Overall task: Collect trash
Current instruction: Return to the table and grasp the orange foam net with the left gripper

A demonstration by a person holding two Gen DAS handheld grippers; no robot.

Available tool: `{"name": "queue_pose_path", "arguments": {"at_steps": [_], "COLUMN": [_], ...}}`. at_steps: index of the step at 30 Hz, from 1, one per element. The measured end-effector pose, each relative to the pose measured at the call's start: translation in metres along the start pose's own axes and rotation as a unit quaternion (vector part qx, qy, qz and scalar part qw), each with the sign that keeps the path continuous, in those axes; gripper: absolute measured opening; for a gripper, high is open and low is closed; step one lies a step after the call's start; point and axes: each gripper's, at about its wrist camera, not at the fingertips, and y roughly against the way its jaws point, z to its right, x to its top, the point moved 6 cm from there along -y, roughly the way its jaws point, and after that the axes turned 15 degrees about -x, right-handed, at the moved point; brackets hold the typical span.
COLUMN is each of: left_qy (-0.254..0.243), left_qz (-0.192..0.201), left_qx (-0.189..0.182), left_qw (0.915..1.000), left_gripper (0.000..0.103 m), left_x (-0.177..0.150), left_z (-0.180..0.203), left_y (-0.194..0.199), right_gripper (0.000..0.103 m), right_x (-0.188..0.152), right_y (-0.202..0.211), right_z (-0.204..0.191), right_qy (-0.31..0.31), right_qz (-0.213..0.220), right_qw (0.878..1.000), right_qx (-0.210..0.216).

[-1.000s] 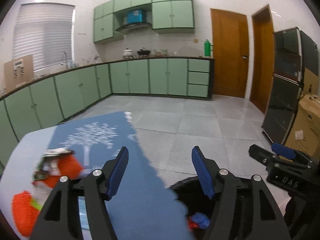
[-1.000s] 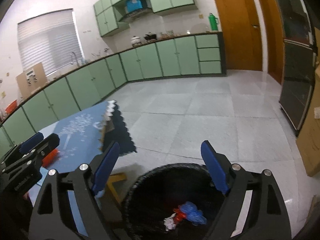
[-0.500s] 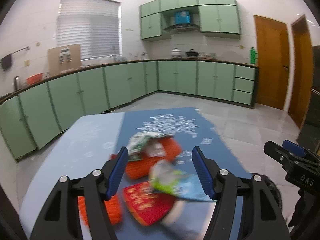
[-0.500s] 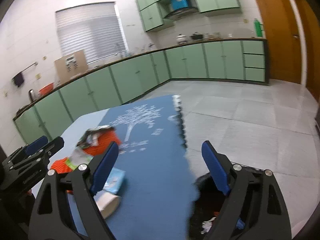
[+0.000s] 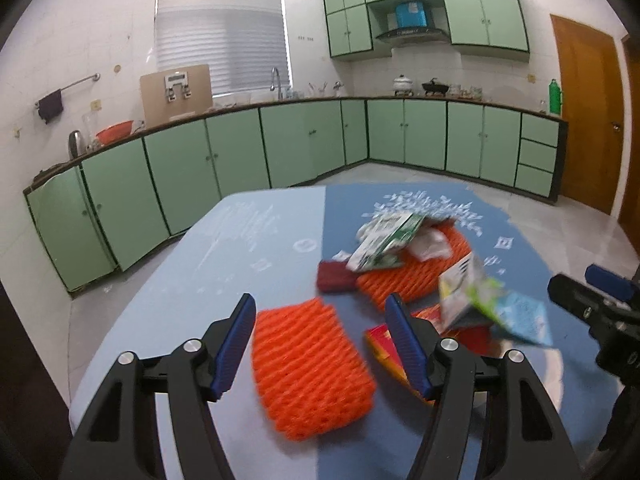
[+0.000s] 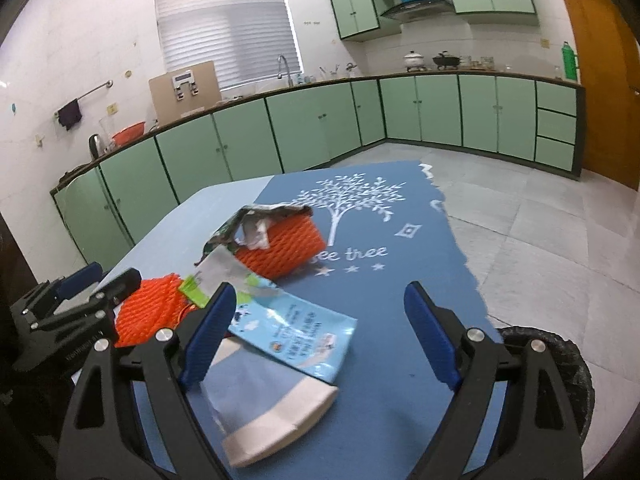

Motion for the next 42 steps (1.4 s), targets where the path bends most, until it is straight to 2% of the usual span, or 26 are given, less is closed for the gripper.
{"name": "queue_pose_path", "arguments": {"at_steps": [7,20,21,26,27,28,34,42], "left_qy": [0.018,0.025,0.025,0.035,0.036,0.036,0.055,0.053], "left_qz": [-0.02,-0.069,-0.072,-0.068,-0.06,-0.055,-0.056,-0.035], "left_qx": [0.002,-0.005,-0.006,-0.013,-0.012,-0.009,-0.019,-0.017], "left_qw": [0.9996,0.9973,0.9971,0.997,0.9975,0.9978,0.9968,0.9979], "left_gripper": [0.07,0.072,0.07,0.04,0.03,0.014,0.013,0.012], "left_x": [-0.014,-0.036,-0.037,-0.037,-0.035,-0.033,-0.032,-0.022], "left_z": [-0.016,-0.016,-0.016,-0.018,-0.019,-0.02,-0.023,-0.025], "left_y": [-0.004,-0.02,-0.021,-0.019,-0.017,-0.014,-0.016,-0.008], "right_gripper": [0.084,0.084,0.084,0.084,0.084,0.084,0.084,0.084], "right_x": [-0.004,-0.009,-0.009,-0.009,-0.009,-0.01,-0.008,-0.006], "right_y": [-0.007,-0.013,-0.013,-0.014,-0.015,-0.015,-0.013,-0.015], "right_z": [-0.028,-0.034,-0.034,-0.034,-0.034,-0.035,-0.045,-0.063], "right_qy": [0.025,0.036,0.036,0.039,0.04,0.042,0.056,0.077], "right_qz": [-0.004,-0.012,-0.013,-0.013,-0.013,-0.014,-0.009,-0.007], "right_qw": [1.0,0.999,0.999,0.999,0.999,0.999,0.998,0.997], "right_qx": [0.009,0.005,0.005,0.005,0.005,0.005,0.016,0.022]}}
